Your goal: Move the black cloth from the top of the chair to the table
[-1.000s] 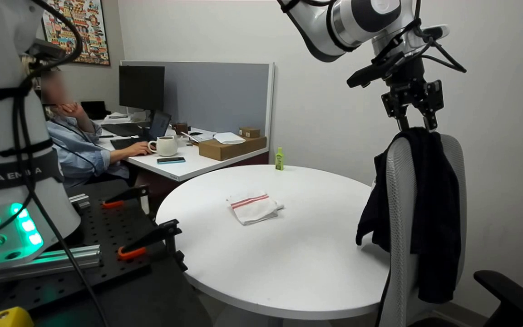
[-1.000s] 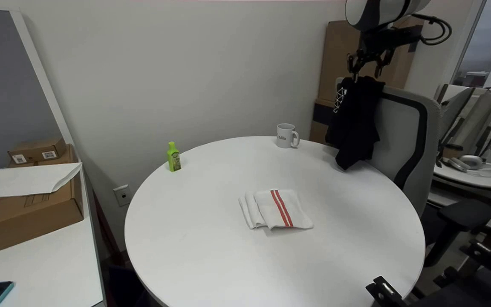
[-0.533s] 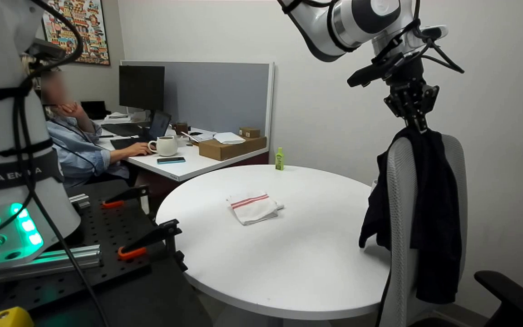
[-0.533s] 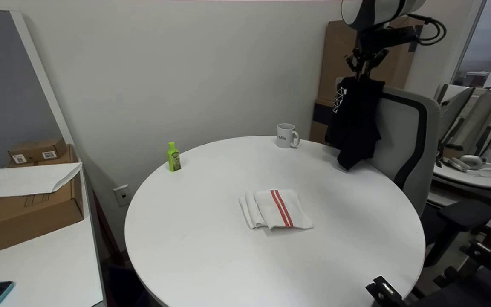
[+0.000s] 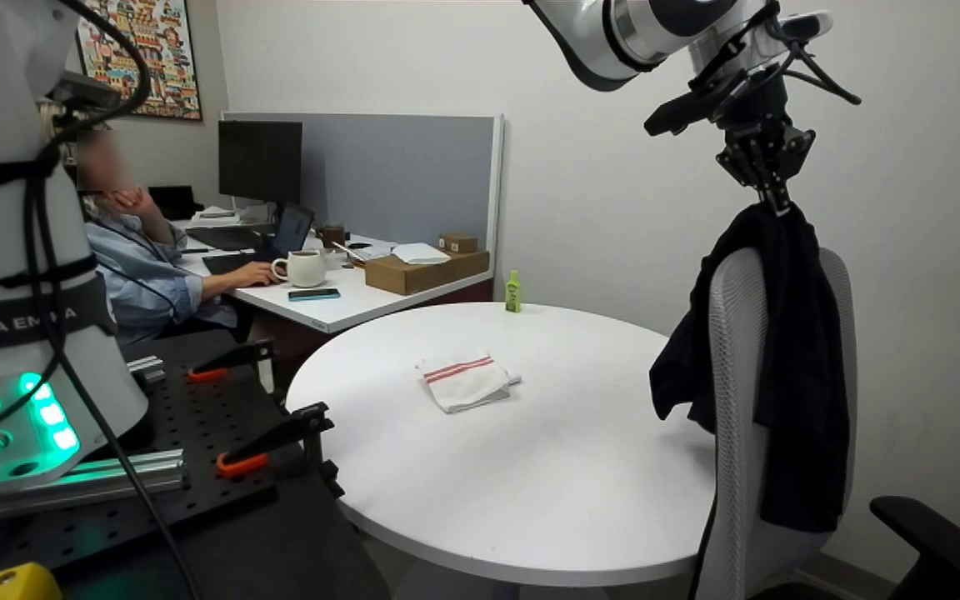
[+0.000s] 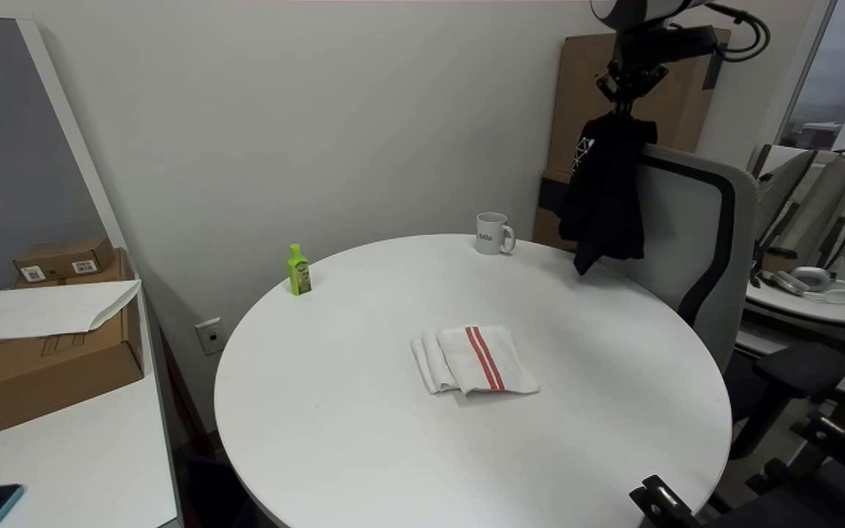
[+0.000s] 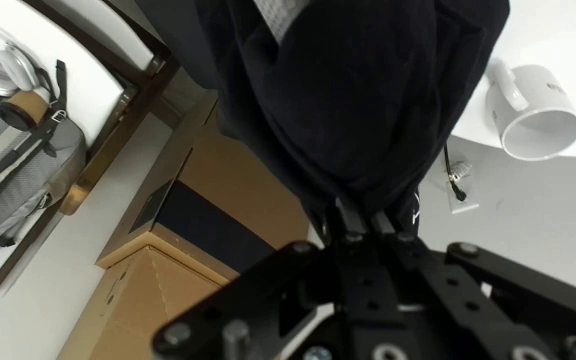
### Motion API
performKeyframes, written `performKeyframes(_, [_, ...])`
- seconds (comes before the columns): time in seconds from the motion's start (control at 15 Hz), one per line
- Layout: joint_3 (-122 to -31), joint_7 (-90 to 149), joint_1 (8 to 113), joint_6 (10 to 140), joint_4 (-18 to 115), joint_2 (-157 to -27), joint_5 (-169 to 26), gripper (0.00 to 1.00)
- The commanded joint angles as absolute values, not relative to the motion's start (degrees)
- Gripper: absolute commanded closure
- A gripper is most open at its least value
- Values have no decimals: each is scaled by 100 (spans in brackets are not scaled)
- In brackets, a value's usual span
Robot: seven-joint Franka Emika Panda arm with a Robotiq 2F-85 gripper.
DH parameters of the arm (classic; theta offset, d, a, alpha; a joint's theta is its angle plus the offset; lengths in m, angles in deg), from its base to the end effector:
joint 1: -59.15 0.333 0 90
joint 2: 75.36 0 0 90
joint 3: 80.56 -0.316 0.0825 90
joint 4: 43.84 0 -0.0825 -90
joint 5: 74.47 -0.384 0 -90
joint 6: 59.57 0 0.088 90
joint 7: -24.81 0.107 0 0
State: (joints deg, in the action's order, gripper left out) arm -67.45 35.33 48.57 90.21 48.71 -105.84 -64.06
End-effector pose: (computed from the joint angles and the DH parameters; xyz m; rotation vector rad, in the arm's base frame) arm 0.6753 -0.2623 0.3747 2.7315 -0.5578 0.6319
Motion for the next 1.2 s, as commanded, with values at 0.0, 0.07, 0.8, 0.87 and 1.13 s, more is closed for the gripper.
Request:
performKeyframes(0.0, [-7025,3411,4815,9062,5002,-9837,-7042,99])
performKeyframes(0.07, [-7121,3379,4804,9120,4989,-9644,-7253,99])
performKeyframes(0.8, [-7676,3359,5421,8452,4070,-8155,-7653,99])
performKeyframes(0.87, [-7717,3353,5476,8374,3995,-8123,-7652,99])
performKeyframes(1.13, [-7775,3399,5589,8283,3979,-8115,-7605,99])
